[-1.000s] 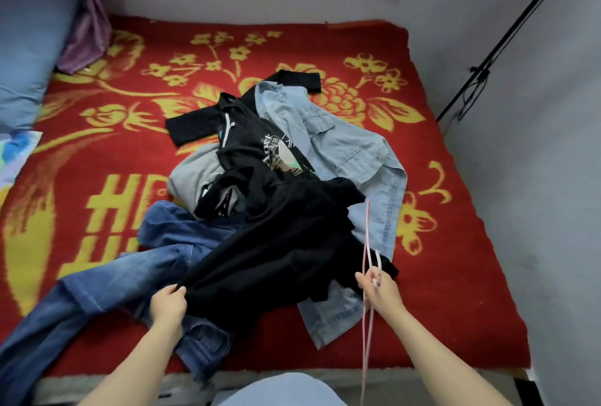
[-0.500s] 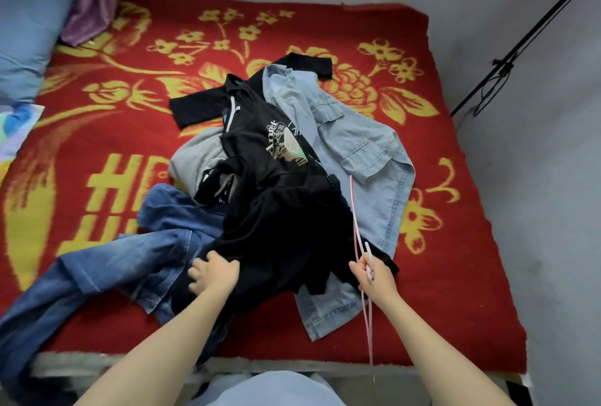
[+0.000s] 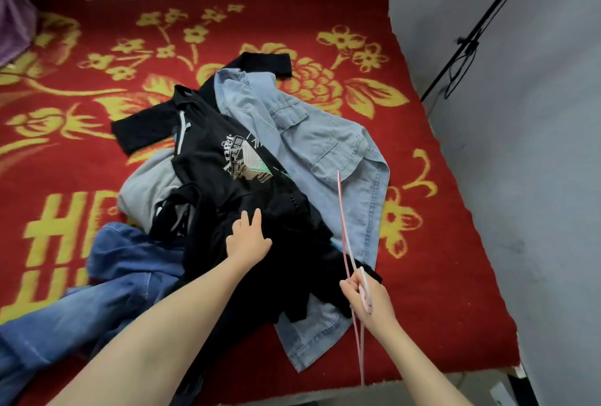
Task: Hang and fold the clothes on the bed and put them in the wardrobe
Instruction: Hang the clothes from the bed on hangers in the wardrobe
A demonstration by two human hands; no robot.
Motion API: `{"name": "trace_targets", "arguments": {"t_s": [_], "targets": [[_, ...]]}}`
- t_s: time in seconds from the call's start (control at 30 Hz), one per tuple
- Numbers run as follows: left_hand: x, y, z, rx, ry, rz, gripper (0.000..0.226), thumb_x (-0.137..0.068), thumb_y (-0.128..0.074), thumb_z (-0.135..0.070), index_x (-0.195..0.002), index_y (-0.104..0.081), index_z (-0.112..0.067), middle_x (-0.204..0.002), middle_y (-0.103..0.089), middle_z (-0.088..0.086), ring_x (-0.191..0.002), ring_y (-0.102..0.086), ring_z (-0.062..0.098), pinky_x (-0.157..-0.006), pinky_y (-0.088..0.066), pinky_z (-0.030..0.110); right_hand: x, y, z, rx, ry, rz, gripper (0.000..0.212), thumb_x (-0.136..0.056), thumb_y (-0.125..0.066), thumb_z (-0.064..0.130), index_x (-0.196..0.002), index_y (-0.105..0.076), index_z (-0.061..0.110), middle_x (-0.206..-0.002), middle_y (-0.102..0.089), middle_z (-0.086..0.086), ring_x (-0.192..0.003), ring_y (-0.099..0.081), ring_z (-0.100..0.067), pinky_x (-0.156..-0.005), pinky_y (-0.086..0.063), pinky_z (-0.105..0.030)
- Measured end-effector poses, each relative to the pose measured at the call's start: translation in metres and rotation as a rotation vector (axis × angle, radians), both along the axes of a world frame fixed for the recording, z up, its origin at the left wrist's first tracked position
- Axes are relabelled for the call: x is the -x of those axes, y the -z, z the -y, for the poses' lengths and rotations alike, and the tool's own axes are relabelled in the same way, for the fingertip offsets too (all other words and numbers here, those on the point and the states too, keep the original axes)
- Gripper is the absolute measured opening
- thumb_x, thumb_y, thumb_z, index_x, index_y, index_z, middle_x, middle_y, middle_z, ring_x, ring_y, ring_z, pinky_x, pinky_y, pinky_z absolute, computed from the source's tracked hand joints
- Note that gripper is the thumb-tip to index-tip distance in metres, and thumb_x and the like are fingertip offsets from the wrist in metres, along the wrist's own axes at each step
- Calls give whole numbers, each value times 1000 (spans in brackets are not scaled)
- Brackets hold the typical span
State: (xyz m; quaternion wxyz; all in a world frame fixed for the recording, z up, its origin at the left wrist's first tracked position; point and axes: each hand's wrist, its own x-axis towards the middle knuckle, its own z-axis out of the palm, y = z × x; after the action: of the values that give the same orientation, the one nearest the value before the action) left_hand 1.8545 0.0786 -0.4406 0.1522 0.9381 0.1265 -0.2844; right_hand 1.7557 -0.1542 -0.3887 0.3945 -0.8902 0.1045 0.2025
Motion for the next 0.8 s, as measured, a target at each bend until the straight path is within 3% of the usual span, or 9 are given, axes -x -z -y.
{"name": "trace_targets", "arguments": {"t_s": [0.1,0.2,0.3,0.4,0.53,0.63,0.73,0.8], "targets": [[-22,11,-2,61,47,-29,82,-87,-56,-27,-150,-5,-26,-157,-11,5,-141,-17,25,-104,-32,43,-1,-4,6,-22,34,-14,41,-90,-56,18,-59,-30,24,-50,-38,9,-48,-37,-4,-55,-31,-23],[-30,22,-11,265,-27,-156,87,-82,-60,-21,-150,-6,-28,-145,-39,8,-128,-42,26,-103,-37,38,-2,-10,10,-40,48,-44,39,-90,-54,14,-61,-29,18,-56,-35,6,-54,-36,-11,-60,-36,-26],[-18,25,-16,112,174,-206,74,-83,-58,-25,-147,-21,-29,-135,-51,0,-123,-48,22,-98,-35,36,-5,-14,7,-81,59,-58,38,-90,-54,11,-62,-29,15,-59,-36,-2,-58,-38,-16,-62,-38,-28],[6,30,-18,-34,250,-6,31,-86,-53,-26,-117,-58,-27,-118,-62,-5,-114,-53,18,-81,-28,32,-8,-14,1,-89,54,-63,39,-90,-54,9,-60,-30,15,-58,-37,-1,-57,-40,-18,-58,-35,-29],[43,3,-31,-36,187,301,21,-82,-68,-28,-101,-70,-20,-112,-60,-1,-109,-51,22,-83,-39,33,-7,-16,-11,-94,64,-43,41,-90,-56,12,-59,-31,21,-55,-38,7,-56,-44,-17,-58,-38,-32],[73,-34,-41,215,299,580,23,-53,-85,1,-69,-68,-4,-90,-69,9,-84,-67,29,-70,-53,34,-8,-22,-27,-129,51,-20,41,-90,-60,17,-61,-31,23,-57,-45,5,-64,-56,-22,-66,-46,-38],[102,-58,-50,286,316,591,20,-59,-77,8,-73,-66,-2,-74,-68,7,-68,-66,25,-63,-50,33,-10,-24,-50,-126,12,12,36,-89,-63,25,-69,-34,17,-79,-62,-15,-91,-62,-29,-75,-48,-41],[121,-68,-58,241,288,616,16,-63,-73,7,-73,-65,-3,-68,-65,6,-63,-62,24,-60,-45,34,-9,-24,-68,-122,-24,60,30,-88,-63,26,-78,-41,8,-84,-64,-14,-76,-61,-21,-64,-47,-29]]}}
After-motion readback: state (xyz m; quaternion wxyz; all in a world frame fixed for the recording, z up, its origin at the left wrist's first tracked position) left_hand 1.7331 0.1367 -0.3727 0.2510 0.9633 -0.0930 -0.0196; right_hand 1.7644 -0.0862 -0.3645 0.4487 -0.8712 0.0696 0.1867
